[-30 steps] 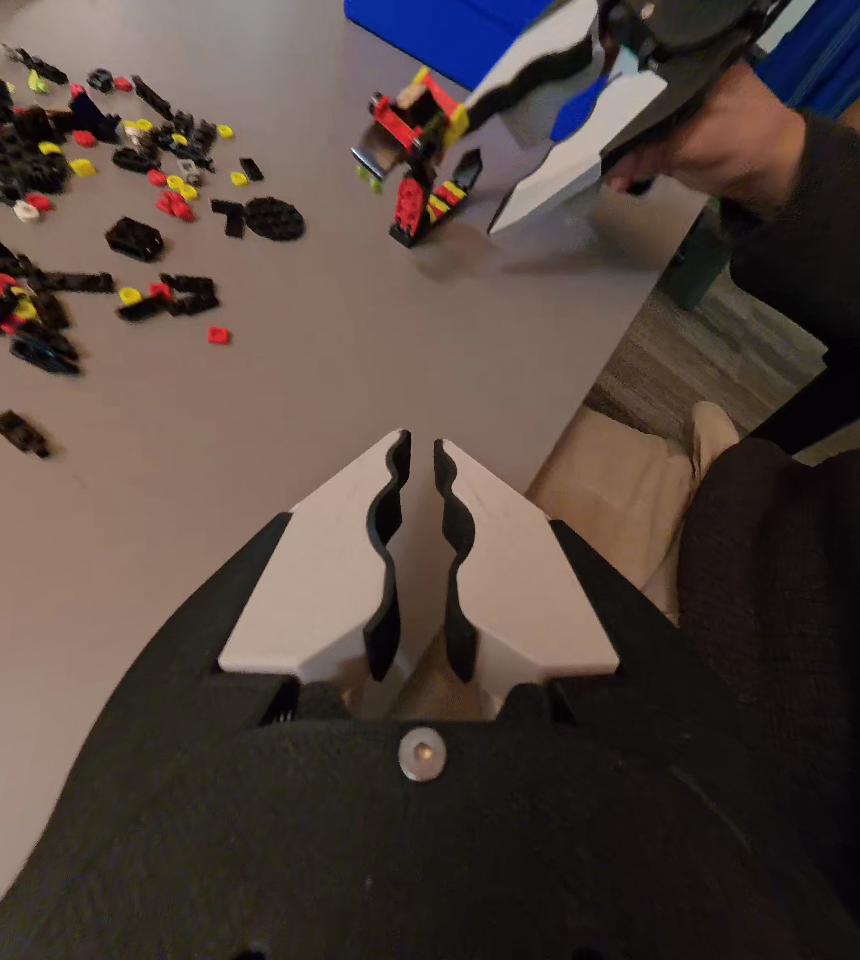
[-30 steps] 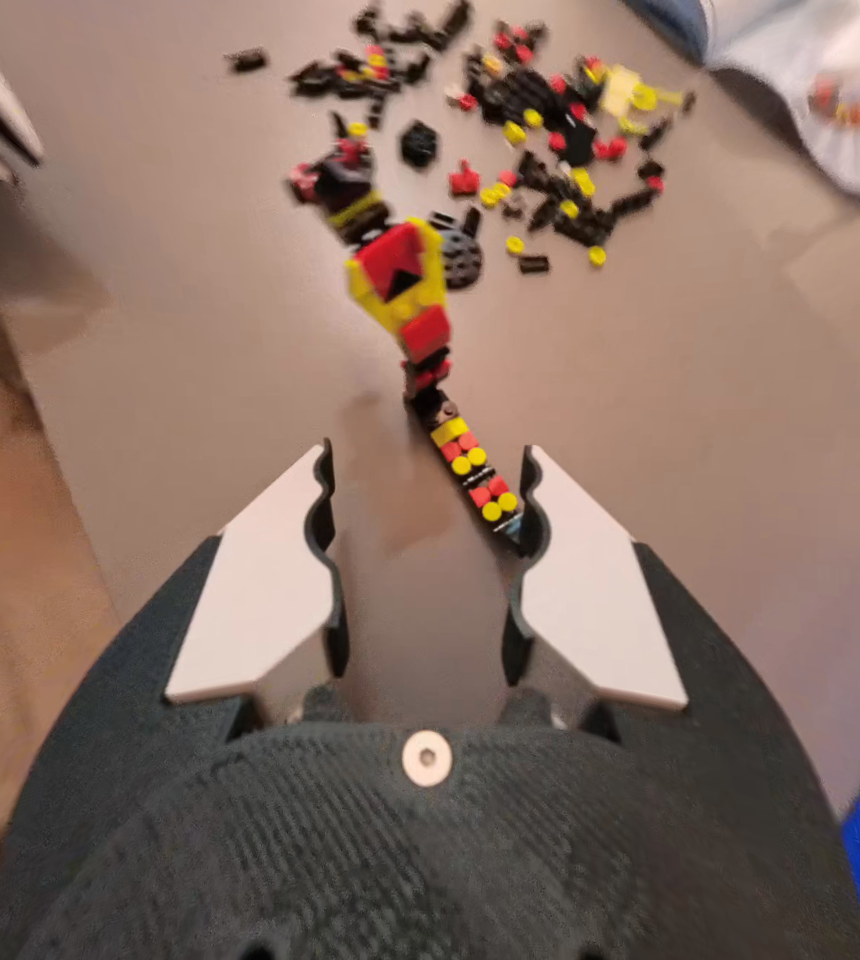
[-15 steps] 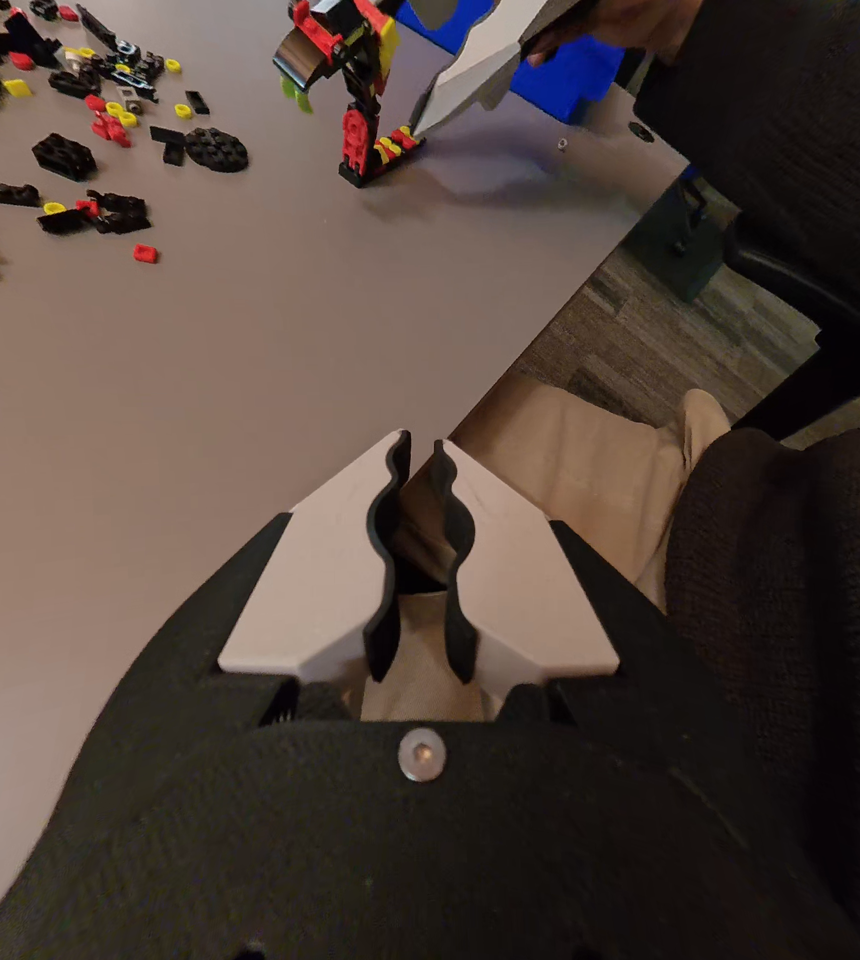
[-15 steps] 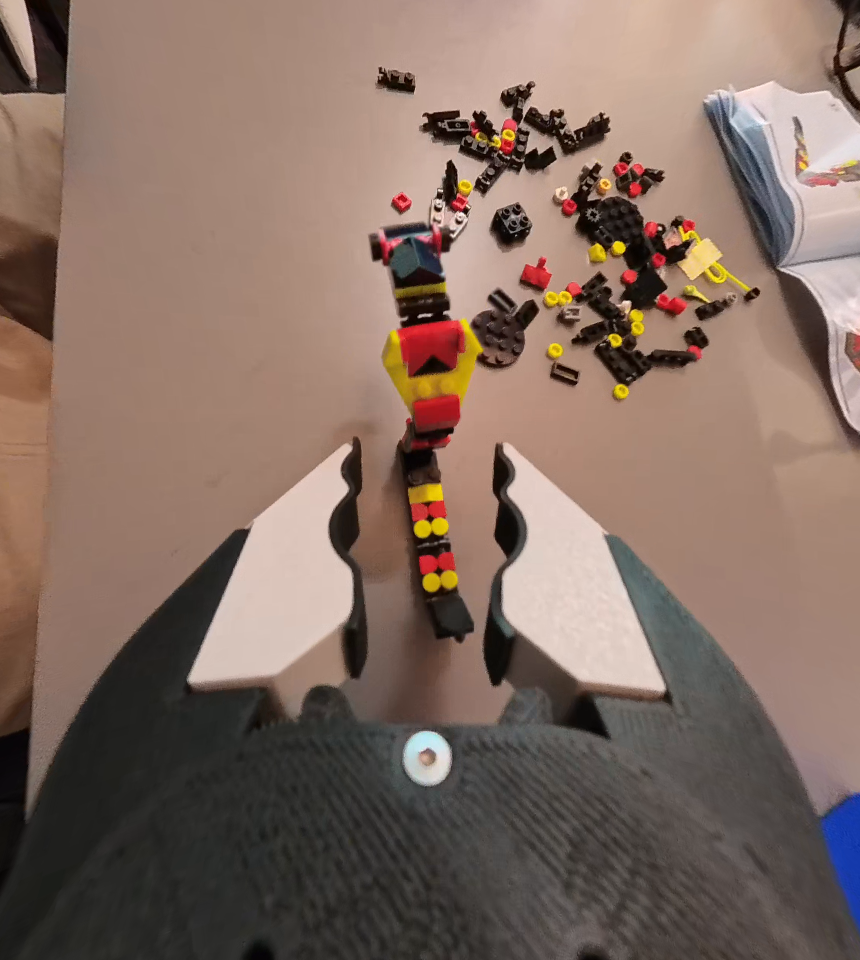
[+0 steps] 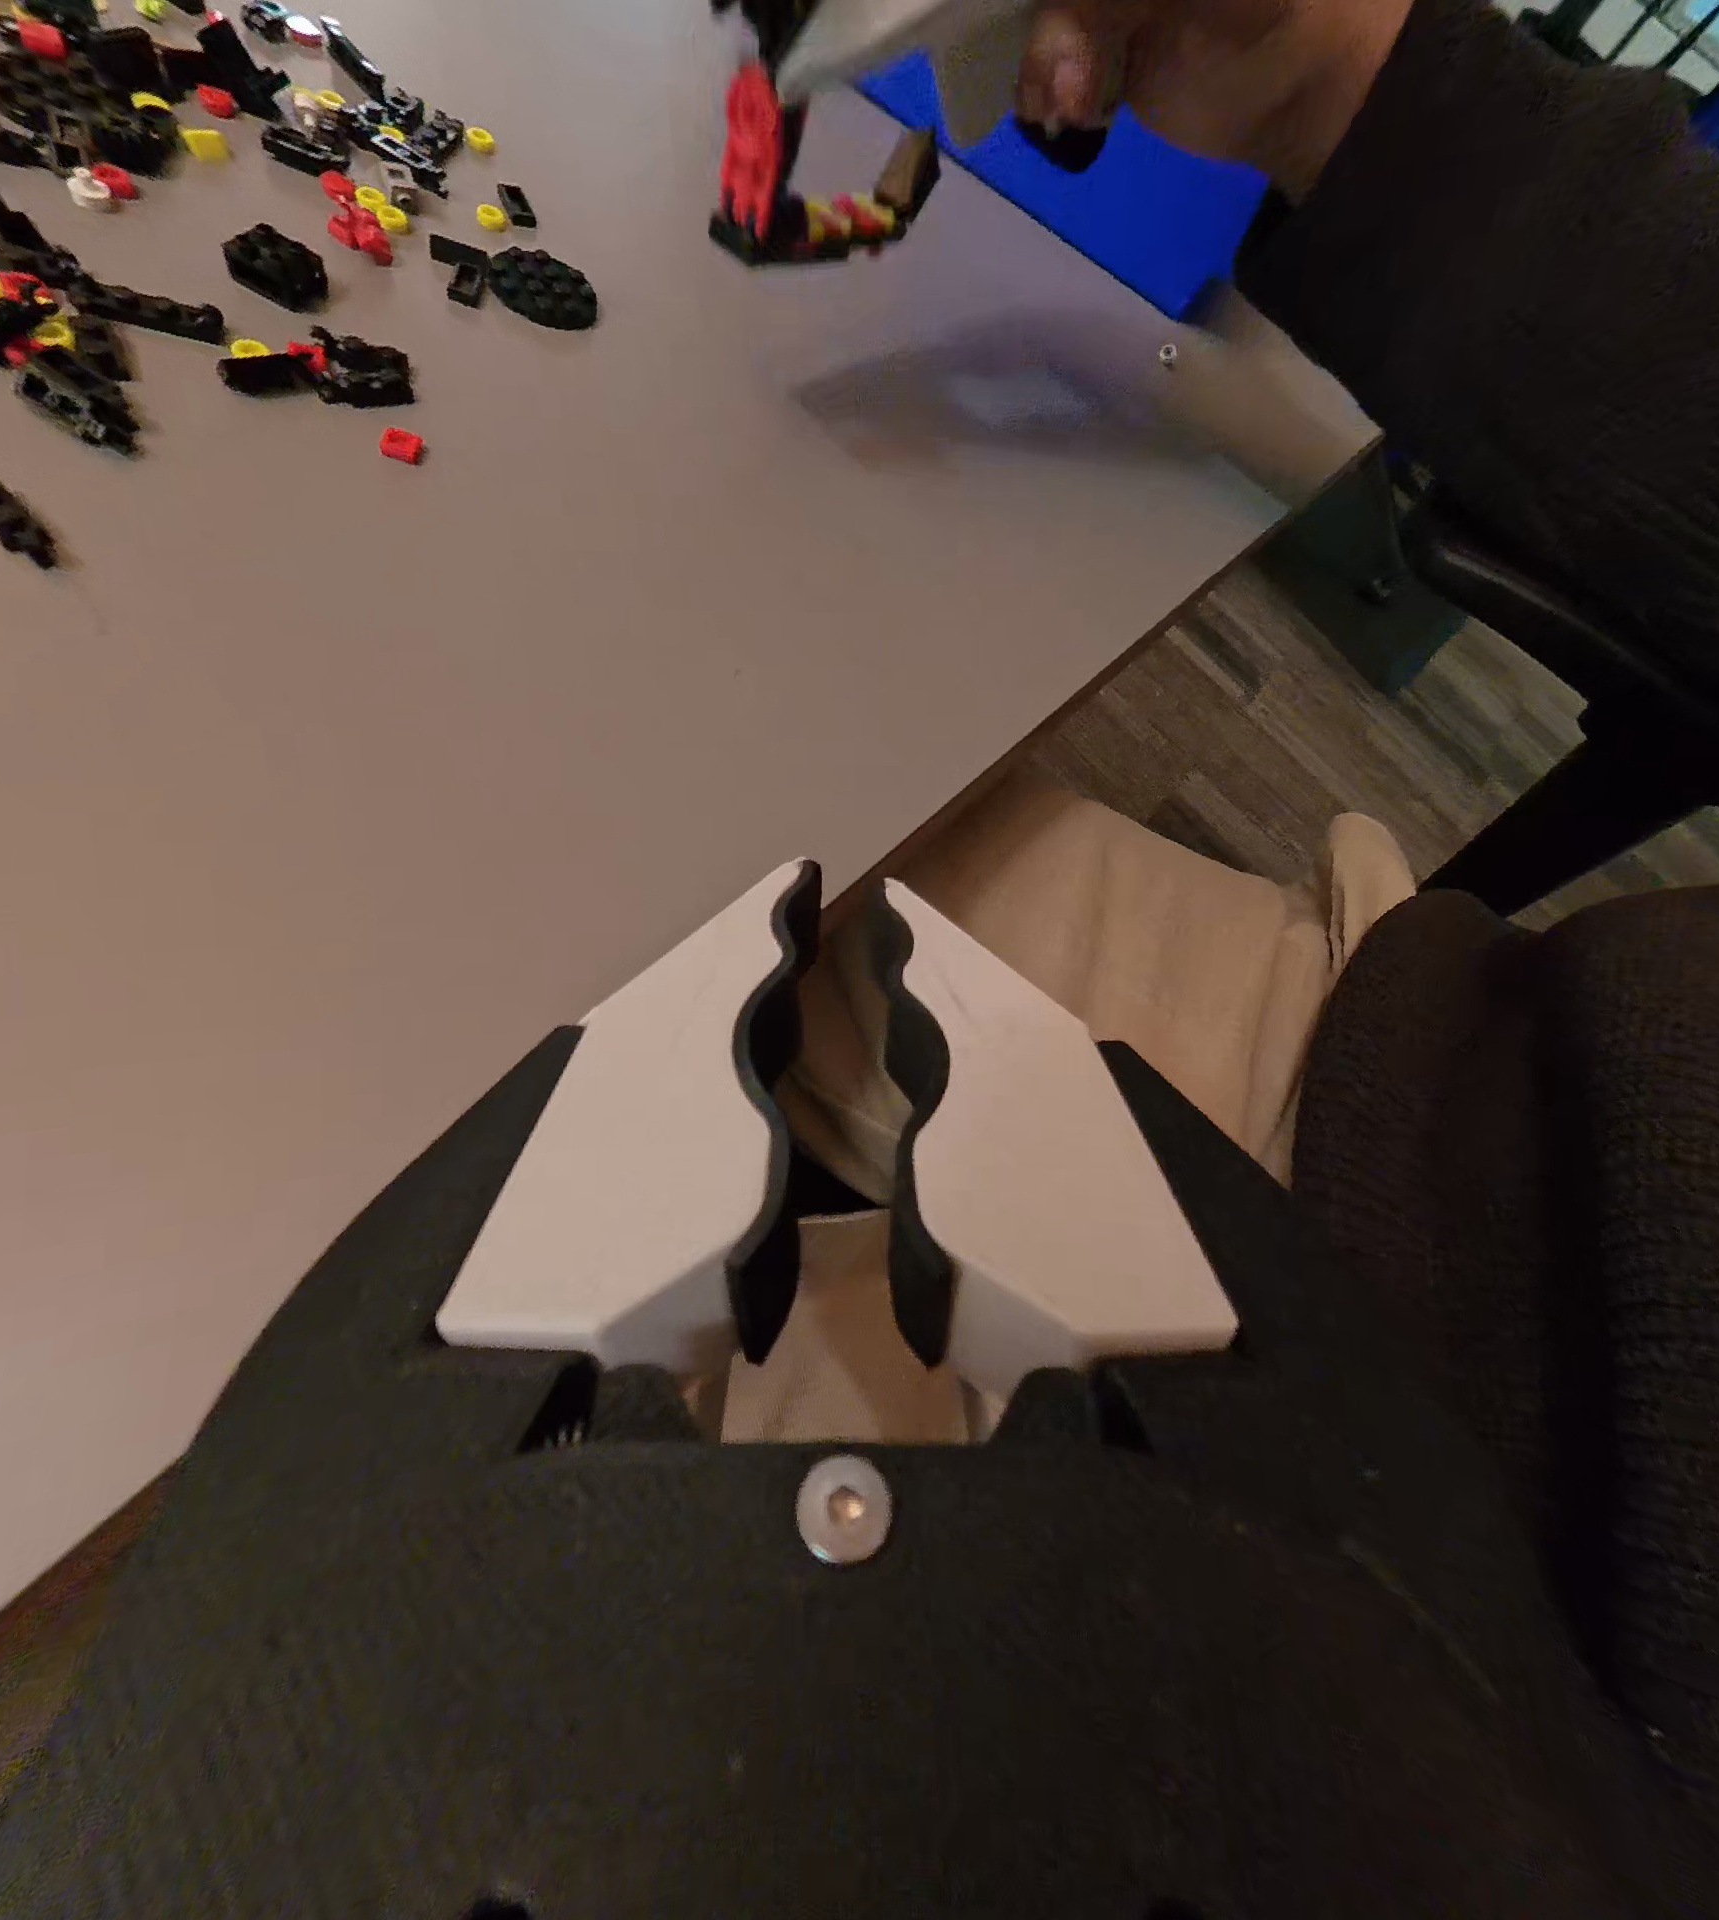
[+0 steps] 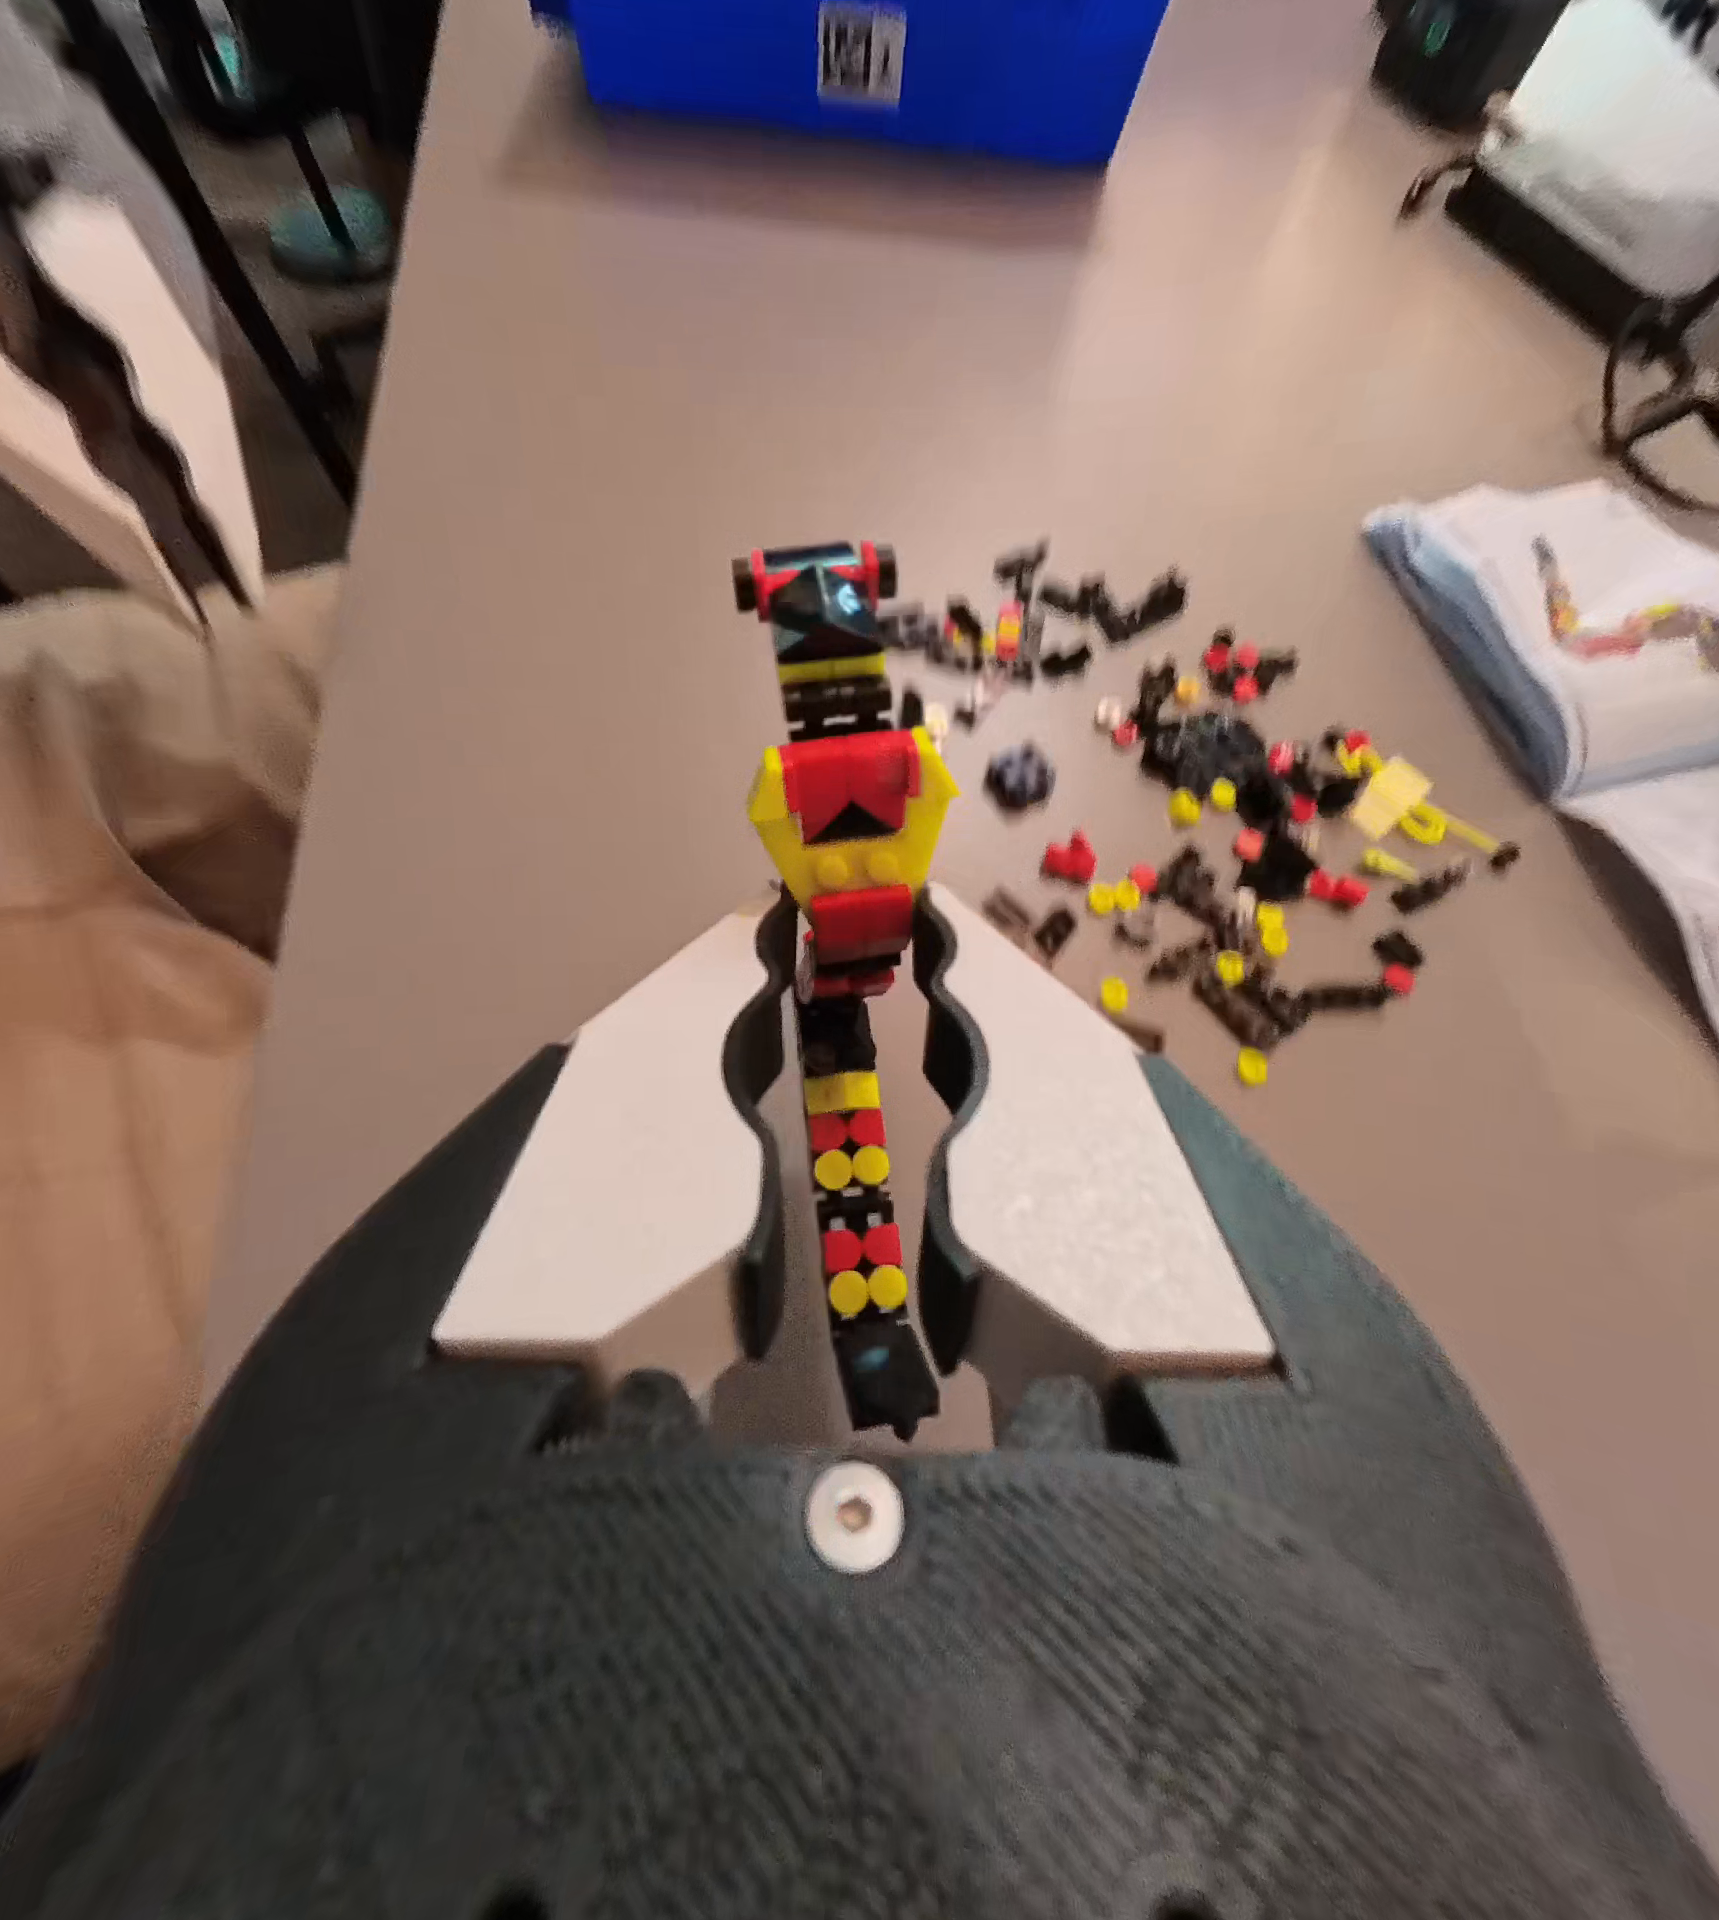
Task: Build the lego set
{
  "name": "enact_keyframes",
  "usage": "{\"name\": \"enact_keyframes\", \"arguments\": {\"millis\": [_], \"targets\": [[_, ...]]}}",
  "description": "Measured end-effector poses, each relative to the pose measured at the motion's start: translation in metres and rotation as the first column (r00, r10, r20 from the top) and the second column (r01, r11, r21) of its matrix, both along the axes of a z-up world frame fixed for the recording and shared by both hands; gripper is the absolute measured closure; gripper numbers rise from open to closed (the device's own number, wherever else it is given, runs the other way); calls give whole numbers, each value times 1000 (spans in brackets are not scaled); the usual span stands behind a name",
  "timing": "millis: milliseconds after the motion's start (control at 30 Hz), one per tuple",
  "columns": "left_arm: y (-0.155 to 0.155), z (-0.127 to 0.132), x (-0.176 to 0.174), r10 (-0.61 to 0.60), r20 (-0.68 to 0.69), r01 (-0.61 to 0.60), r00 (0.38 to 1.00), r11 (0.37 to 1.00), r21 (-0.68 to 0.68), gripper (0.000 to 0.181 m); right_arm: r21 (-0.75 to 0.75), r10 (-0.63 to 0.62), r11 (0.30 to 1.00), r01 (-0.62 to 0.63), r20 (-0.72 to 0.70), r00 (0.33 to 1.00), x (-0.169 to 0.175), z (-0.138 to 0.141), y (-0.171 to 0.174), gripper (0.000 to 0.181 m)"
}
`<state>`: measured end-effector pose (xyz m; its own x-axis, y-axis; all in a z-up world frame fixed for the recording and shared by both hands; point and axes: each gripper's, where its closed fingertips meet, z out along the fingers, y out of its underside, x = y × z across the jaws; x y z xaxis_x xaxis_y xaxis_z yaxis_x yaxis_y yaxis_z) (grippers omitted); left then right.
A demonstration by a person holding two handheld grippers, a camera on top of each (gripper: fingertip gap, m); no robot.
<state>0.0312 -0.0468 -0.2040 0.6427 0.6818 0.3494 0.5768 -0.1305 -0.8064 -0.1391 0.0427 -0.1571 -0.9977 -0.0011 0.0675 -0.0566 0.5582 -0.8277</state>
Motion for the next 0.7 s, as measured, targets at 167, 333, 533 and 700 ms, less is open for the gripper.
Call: {"name": "enact_keyframes", "arguments": {"millis": [167, 333, 533, 700], "targets": [[-12, 2, 4, 54, -8, -54, 999, 999, 3, 174, -112, 28, 994, -19, 75, 997, 4, 76, -87, 162], [-54, 11, 7, 146, -98, -158, 984, 979, -129, 174, -134, 95, 986, -103, -62, 994, 14, 143, -224, 162], [-152, 12, 26, 443, -229, -494, 866, 828, -264, 169, -191, 251, 949, -251, -21, 968, 68, 184, -393, 161], [-179, -3, 65, 595, -98, -602, 797, 775, -192, 168, -165, 378, 911, -379, -37, 925, 106, 189, -492, 162]]}}
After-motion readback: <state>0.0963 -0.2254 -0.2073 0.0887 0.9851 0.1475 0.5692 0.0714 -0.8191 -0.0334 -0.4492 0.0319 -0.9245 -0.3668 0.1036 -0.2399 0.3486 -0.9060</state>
